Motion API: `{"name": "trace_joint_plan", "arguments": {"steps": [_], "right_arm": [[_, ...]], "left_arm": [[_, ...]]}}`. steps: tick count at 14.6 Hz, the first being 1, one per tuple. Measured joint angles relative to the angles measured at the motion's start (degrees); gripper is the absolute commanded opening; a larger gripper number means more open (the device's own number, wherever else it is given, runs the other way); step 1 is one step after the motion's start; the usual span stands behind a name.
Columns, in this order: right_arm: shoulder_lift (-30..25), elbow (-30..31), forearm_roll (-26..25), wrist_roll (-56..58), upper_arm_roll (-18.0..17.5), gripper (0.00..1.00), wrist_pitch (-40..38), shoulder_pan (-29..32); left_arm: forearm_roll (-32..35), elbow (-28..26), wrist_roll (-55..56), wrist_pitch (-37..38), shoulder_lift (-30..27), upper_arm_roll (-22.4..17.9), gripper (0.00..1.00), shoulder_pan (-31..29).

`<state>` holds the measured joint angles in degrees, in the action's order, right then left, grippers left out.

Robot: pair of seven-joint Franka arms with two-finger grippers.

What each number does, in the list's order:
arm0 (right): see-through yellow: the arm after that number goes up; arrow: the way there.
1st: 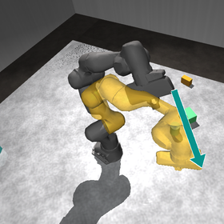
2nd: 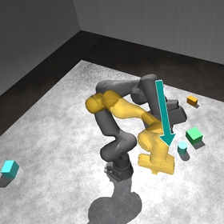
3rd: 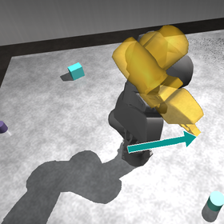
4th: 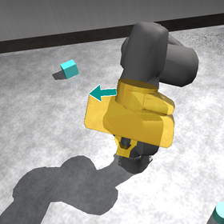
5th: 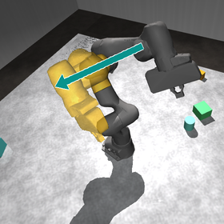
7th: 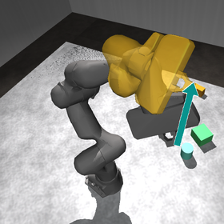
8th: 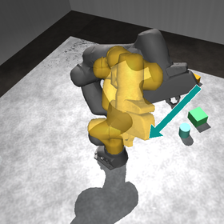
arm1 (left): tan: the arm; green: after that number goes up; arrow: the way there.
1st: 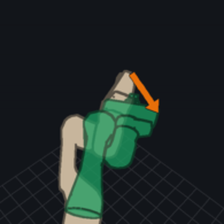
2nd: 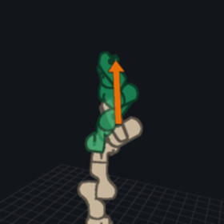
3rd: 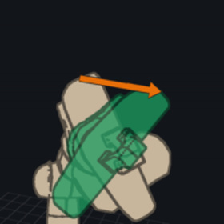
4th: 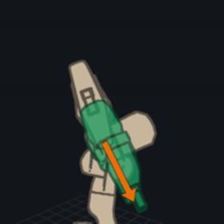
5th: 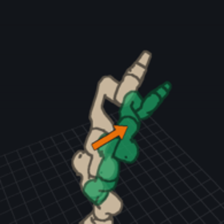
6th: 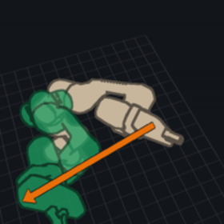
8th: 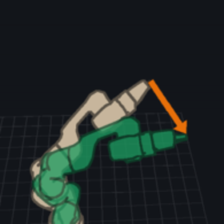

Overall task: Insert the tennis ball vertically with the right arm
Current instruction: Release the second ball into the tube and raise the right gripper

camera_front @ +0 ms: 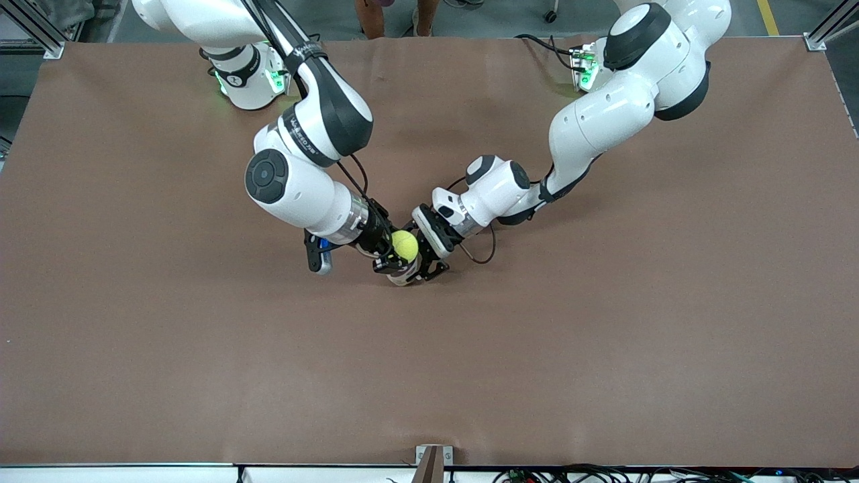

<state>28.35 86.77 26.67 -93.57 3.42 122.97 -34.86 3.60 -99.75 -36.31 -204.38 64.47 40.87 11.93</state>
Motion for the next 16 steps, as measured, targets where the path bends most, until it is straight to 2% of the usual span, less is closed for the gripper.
{"name": "trace_joint_plan", "arguments": {"steps": [1, 2, 4, 11, 14, 16], "right_arm": [[0.2, 0.4, -0.1, 0.8, 0.1, 0.03, -0.1, 0.0], [0.3, 0.8, -0.3, 1.4, 0.1, 0.17, -0.1, 0.0], [0.5, 1.3, -0.9, 2.5, 0.1, 1.0, -0.1, 0.0], [0.4, 0.2, -1.2, 4.7, 0.4, 1.0, -1.2, 1.0], [0.3, -2.7, -1.3, 10.9, 0.7, 1.0, -7.8, 4.0], [0.0, -4.4, -1.6, 18.9, 1.0, 1.0, -13.7, 7.4]], "left_arm": [[0.0, 0.0, 0.0, 0.0, 0.0, 0.0, 0.77, 0.0], [0.0, 0.1, 0.0, 0.0, 0.0, -0.1, 0.77, 0.1], [0.0, 0.1, 0.0, 0.1, 0.0, -0.2, 0.77, 0.3], [0.0, 0.2, 0.0, 0.0, 0.0, -0.4, 0.77, 0.5], [0.0, 0.2, 0.1, 0.1, 0.0, -0.4, 0.78, 0.5], [0.0, 0.2, 0.1, 0.1, 0.0, -0.4, 0.78, 0.5]]}}
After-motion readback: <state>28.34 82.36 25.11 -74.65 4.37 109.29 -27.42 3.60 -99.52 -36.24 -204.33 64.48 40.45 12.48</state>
